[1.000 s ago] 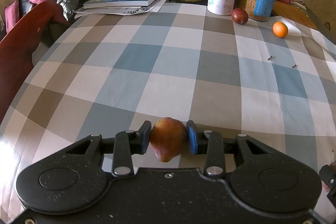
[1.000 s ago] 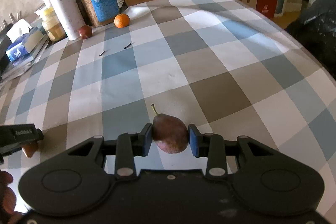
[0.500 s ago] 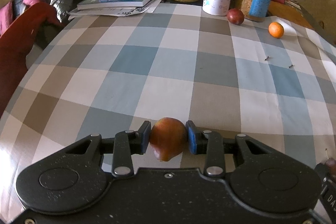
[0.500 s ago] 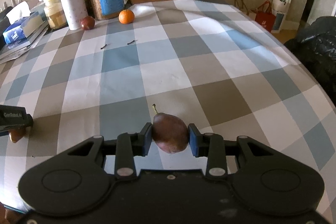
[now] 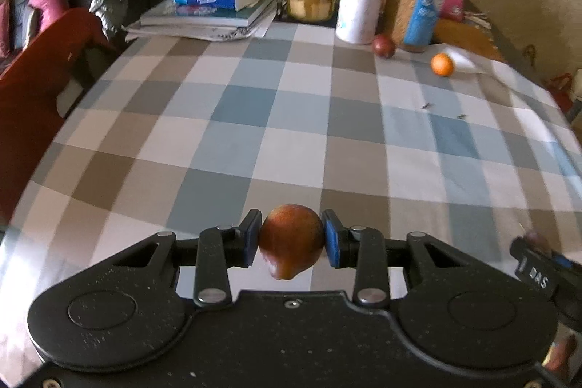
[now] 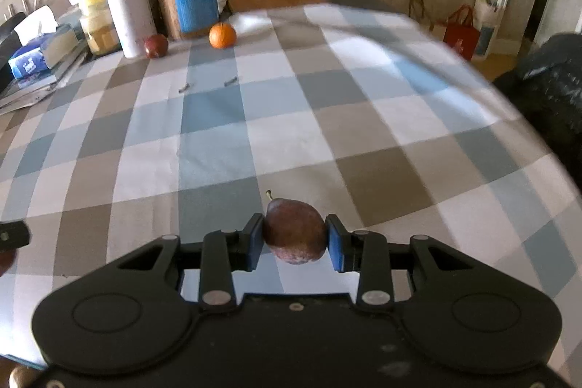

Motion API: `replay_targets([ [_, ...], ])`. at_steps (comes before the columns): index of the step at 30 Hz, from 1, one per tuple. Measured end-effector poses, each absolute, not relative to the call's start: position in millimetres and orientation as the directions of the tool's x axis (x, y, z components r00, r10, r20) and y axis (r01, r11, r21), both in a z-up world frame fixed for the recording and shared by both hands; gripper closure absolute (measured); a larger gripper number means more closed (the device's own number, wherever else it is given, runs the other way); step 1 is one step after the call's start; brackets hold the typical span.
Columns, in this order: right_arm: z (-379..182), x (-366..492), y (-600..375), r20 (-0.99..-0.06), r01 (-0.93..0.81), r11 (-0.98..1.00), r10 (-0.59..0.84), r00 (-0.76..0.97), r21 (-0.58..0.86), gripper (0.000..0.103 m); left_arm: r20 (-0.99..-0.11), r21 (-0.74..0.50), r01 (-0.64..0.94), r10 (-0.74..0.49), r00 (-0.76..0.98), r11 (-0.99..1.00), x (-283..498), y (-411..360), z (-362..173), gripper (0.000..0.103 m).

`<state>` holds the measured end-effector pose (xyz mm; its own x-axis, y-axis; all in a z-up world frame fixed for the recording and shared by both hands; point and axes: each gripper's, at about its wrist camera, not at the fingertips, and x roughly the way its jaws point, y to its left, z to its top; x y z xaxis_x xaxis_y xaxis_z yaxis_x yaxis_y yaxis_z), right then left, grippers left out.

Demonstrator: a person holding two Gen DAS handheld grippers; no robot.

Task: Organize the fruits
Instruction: 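Carry the plum in left gripper while right gripper carries its plum over the tray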

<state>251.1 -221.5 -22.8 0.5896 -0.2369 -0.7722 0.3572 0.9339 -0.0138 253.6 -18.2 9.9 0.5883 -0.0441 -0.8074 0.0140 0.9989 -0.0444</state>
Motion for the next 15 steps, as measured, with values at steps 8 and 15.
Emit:
replay_targets([
  [8, 14, 195, -216, -0.726, 0.257, 0.962, -0.11, 0.679, 0.095, 0.067, -0.792, -0.088, 0.106, -0.135, 0.595, 0.99, 202, -15, 35, 0.058],
  [15, 25, 145, -215, -0.699, 0.219, 0.962, -0.044, 0.714, 0.165, 0.067, -0.793, -0.119, 0.186, -0.206, 0.573, 0.975, 157, -20, 38, 0.058],
])
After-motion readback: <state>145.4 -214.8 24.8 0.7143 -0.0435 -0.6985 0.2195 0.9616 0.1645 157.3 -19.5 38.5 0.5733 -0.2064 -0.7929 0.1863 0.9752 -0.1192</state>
